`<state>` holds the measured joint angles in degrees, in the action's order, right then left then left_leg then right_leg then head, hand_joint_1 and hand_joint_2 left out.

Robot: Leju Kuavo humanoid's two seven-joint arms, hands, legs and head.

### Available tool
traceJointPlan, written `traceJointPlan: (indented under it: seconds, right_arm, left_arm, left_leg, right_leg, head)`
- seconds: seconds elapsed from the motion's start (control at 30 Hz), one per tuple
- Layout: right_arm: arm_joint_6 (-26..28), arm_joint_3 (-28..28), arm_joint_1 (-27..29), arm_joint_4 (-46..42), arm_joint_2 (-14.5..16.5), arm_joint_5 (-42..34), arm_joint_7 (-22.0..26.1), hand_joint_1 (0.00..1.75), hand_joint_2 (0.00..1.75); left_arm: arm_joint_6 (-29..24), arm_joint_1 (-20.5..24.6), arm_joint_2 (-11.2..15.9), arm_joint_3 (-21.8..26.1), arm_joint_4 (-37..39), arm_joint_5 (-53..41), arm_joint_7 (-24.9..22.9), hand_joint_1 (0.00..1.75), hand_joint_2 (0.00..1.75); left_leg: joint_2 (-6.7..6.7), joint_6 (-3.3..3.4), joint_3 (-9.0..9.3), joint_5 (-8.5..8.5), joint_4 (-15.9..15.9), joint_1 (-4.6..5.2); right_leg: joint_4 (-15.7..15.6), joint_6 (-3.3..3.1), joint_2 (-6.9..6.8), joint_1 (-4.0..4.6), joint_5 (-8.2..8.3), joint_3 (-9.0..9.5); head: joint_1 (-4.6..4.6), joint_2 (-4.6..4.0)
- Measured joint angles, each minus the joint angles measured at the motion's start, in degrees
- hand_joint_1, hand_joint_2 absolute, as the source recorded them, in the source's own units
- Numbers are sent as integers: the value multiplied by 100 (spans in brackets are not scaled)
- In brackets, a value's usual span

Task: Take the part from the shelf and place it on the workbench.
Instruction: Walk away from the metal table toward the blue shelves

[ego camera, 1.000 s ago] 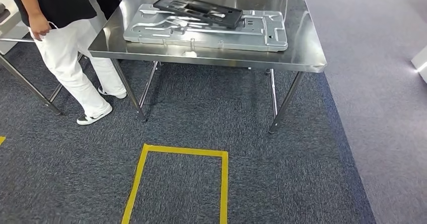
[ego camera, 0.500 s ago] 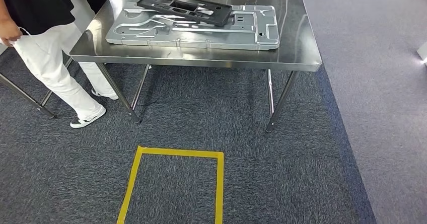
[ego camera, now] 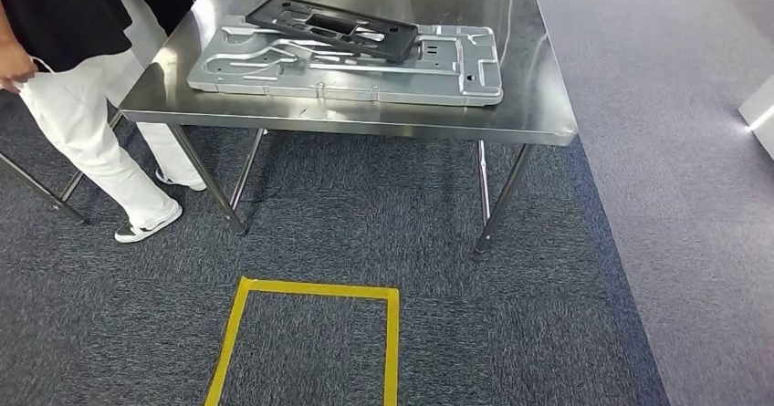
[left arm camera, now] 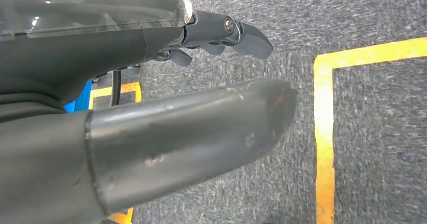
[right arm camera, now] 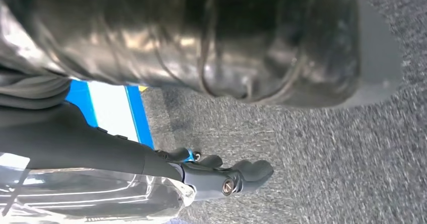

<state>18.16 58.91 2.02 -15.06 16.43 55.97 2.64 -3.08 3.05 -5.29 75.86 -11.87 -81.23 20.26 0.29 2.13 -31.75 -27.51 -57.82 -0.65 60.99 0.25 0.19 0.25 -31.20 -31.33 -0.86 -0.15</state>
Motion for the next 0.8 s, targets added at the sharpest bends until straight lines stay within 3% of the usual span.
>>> traceJointPlan:
  seconds: [0.1, 0.13, 0.17, 0.2, 0.27, 0.33, 0.4, 0.5, 0.6, 0.67, 0.7, 0.73, 0.8]
  right_arm:
    - [-35, 18, -3, 1, -4, 28, -1, 0, 0]
    - [-45, 22, -2, 2, -7, 39, -3, 0, 0]
    - [-54, 28, 0, 2, -10, 53, -7, 0, 0]
    - [-58, 37, 2, 3, -16, 66, -13, 0, 0]
    - [-62, 57, 3, 3, -33, 94, -33, 0, 0]
    - [-74, 69, -3, 2, -48, 131, -59, 0, 0]
    - [-102, 72, -8, 2, -54, 190, -109, 0, 0]
    - [-162, 72, -10, 3, -60, 283, -221, 0, 0]
    - [-181, 74, -7, 4, -69, 337, -286, 0, 0]
    - [-185, 74, -6, 5, -75, 365, -306, 0, 0]
    - [-188, 74, -8, 5, -78, 375, -310, 0, 0]
    - [-191, 74, -9, 6, -78, 379, -310, 0, 0]
    - [-197, 74, -22, 5, -90, 384, -311, 0, 0]
  left_arm:
    - [3, 11, -2, 1, 0, 6, -1, 0, 0]
    - [4, 10, -2, 1, 0, 13, -2, 0, 0]
    - [4, 9, -2, 2, 0, 21, -3, 0, 0]
    - [4, 9, -4, 4, 0, 33, -8, 0, 0]
    - [4, 6, -15, 12, 0, 54, -17, 0, 0]
    - [3, 6, -27, 26, 0, 66, -25, 0, 0]
    - [2, 16, -37, 37, 0, 71, -32, 0, 0]
    - [5, 21, -56, 42, 0, 74, -35, 0, 0]
    - [8, 16, -60, 54, 0, 85, -35, 0, 0]
    - [12, 7, -60, 78, 0, 95, -35, 0, 0]
    - [14, 2, -60, 93, 0, 99, -35, 0, 0]
    - [15, -1, -60, 108, 0, 102, -35, 0, 0]
    - [16, 31, -73, 127, 0, 101, -35, 0, 0]
  left_leg:
    - [14, 34, 26, 27, 39, -9]
    - [16, 35, 26, 20, 34, -8]
    - [17, 33, 29, 12, 30, -7]
    - [14, 25, 38, 1, 24, -8]
    - [5, -7, 66, -30, 4, -12]
    - [-15, -74, 73, -67, -17, -2]
    - [-39, -151, 72, -77, -9, 0]
    - [-60, -241, 44, -178, -134, -27]
    - [-60, -302, -356, -718, -1032, -50]
    - [-54, -348, -558, -889, -1520, -73]
    - [-41, -368, -511, -819, -1472, -91]
    - [-5, -390, -347, -664, -1197, -113]
    - [226, -431, 102, -378, -410, -156]
  right_leg:
    - [932, 79, -2, -36, -521, -448]
    - [1218, 100, -3, -52, -611, -599]
    - [1338, 118, -4, -69, -592, -676]
    - [1220, 129, -6, -85, -449, -637]
    - [476, 121, -13, -107, -30, -293]
    - [-109, 74, -12, -88, 186, -12]
    - [-204, 11, -12, -44, 196, 33]
    - [-315, -135, -79, -69, 264, 75]
    - [-372, -210, -184, -89, 311, 69]
    - [-371, -198, -261, -95, 319, 58]
    - [-369, -184, -304, -104, 323, 60]
    - [-361, -160, -348, -121, 326, 61]
    - [-303, -67, -437, -127, 290, 67]
  head:
    - [-2, 0]
    - [-2, 0]
    - [-2, 0]
    - [-2, 0]
    - [-2, 0]
    - [0, 0]
    - [2, 0]
    - [4, 0]
    - [7, 0]
    - [7, 0]
    - [6, 0]
    - [6, 0]
    - [10, 0]
